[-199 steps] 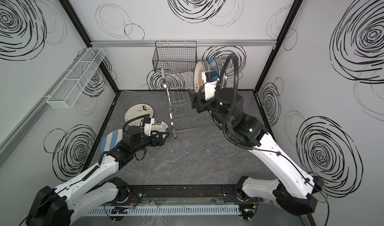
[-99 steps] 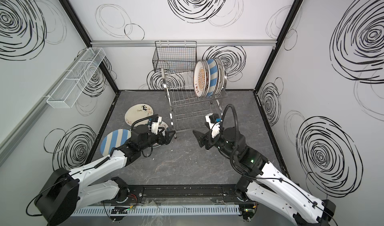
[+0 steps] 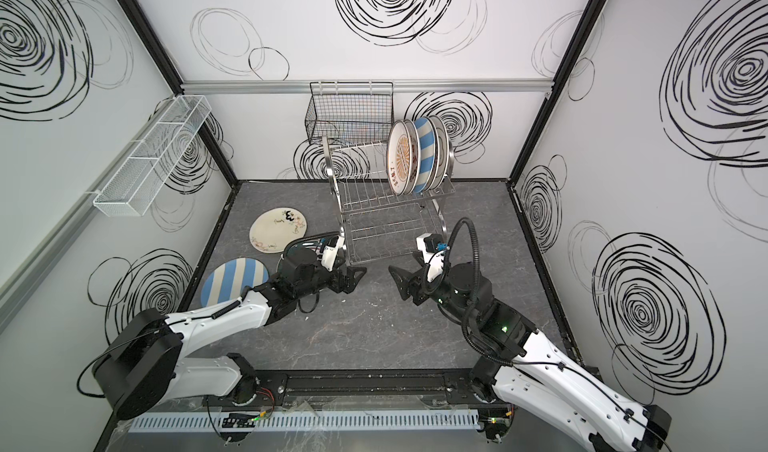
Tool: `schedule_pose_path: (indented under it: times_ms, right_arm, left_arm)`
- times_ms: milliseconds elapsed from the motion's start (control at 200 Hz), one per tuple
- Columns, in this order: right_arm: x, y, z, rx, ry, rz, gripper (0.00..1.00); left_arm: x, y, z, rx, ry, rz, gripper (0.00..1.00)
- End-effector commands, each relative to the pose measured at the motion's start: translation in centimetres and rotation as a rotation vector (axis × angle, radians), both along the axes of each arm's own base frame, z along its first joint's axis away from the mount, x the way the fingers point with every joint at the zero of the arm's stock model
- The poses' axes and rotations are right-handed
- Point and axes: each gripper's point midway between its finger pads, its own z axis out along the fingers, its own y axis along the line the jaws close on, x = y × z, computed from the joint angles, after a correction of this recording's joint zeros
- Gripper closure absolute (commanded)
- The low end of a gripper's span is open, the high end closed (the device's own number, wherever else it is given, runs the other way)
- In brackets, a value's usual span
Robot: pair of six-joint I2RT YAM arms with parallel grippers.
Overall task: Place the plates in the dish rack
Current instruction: 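Lower the right gripper toward the table while the left gripper moves toward the rack, then move both grippers to the green-and-red-rimmed plate's rim on the table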
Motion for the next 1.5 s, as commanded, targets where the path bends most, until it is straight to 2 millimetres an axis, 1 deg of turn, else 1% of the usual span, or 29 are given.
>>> schedule_pose_path:
  times_ms: [0, 170, 345, 395, 455, 530, 615, 720, 750, 810, 855, 926, 1011, 1026, 1036, 1061, 1156, 1206, 1326, 1386, 1496]
  right_arm:
    - [0.3, -0.6, 0.4, 0.030, -0.009, -0.027, 0.19]
    - [0.6, -1.1, 0.0, 0.035, -0.001, -0.045, 0.19]
    - [1.0, -2.2, -0.1, 0.045, 0.004, -0.074, 0.18]
    - [1.0, -2.4, -0.1, 0.047, 0.006, -0.076, 0.18]
    - [1.1, -2.8, 0.1, 0.056, 0.001, -0.082, 0.18]
    - [1.0, -3.0, 0.1, 0.062, 0.003, -0.077, 0.18]
    - [1.1, -2.9, -0.3, 0.066, 0.014, -0.068, 0.18]
    - [1.1, -2.3, -0.9, 0.074, 0.021, -0.033, 0.18]
    - [1.1, -2.1, -1.0, 0.077, 0.021, -0.023, 0.18]
    - [1.1, -1.9, -1.1, 0.083, 0.022, -0.016, 0.18]
    - [1.2, -1.7, -1.2, 0.085, 0.023, -0.008, 0.18]
    - [1.1, -1.5, -1.1, 0.095, 0.018, 0.000, 0.18]
    - [1.0, -1.4, -1.1, 0.098, 0.017, 0.013, 0.17]
    - [0.9, -1.4, -1.0, 0.098, 0.014, 0.016, 0.17]
    - [0.9, -1.4, -1.0, 0.098, 0.013, 0.016, 0.17]
    - [0.9, -1.3, -1.0, 0.099, 0.014, 0.018, 0.17]
    - [0.8, -1.5, -0.9, 0.102, 0.008, 0.016, 0.17]
    - [0.7, -1.6, -0.9, 0.101, 0.008, 0.011, 0.17]
    - [0.7, -1.9, -1.2, 0.096, 0.013, 0.002, 0.17]
    - [0.7, -1.9, -1.4, 0.093, 0.017, -0.001, 0.17]
    - [0.7, -1.9, -1.5, 0.096, 0.024, 0.001, 0.17]
  left_arm:
    - [0.3, -1.6, 2.3, -0.049, -0.073, -0.043, 0.04]
    - [-0.6, -3.1, 2.1, -0.075, -0.069, -0.096, 0.04]
    - [-1.7, -5.1, 2.1, -0.083, -0.078, -0.158, 0.04]
    - [-1.8, -5.6, 2.0, -0.081, -0.080, -0.173, 0.04]
    - [-1.6, -5.6, 1.7, -0.067, -0.067, -0.152, 0.04]
    - [-1.0, -4.2, 1.9, -0.046, -0.054, -0.061, 0.04]
    - [-0.3, -0.9, 2.0, -0.028, -0.022, 0.093, 0.04]
    - [0.3, 2.7, 1.9, -0.096, 0.026, 0.187, 0.04]
    - [0.5, 3.6, 2.0, -0.109, 0.016, 0.204, 0.04]
    - [1.2, 5.3, 1.6, -0.102, 0.005, 0.255, 0.04]
    - [1.7, 6.2, 1.2, -0.099, 0.001, 0.273, 0.04]
    - [2.7, 6.8, 0.7, -0.089, -0.021, 0.291, 0.04]
    - [3.4, 6.2, 0.9, -0.112, -0.056, 0.254, 0.04]
    - [3.4, 6.1, 0.7, -0.111, -0.050, 0.248, 0.04]
    - [3.6, 6.0, 1.2, -0.128, -0.071, 0.244, 0.04]
    - [3.7, 5.5, 1.5, -0.146, -0.085, 0.223, 0.04]
    - [3.4, 4.0, 2.5, -0.197, -0.125, 0.153, 0.04]
    - [3.1, 3.2, 2.7, -0.191, -0.148, 0.119, 0.04]
    - [1.9, 1.2, 2.6, -0.148, -0.189, 0.045, 0.04]
    - [1.4, 0.4, 2.2, -0.131, -0.195, 0.016, 0.04]
    - [1.7, -0.2, 1.2, -0.119, -0.160, 0.012, 0.04]
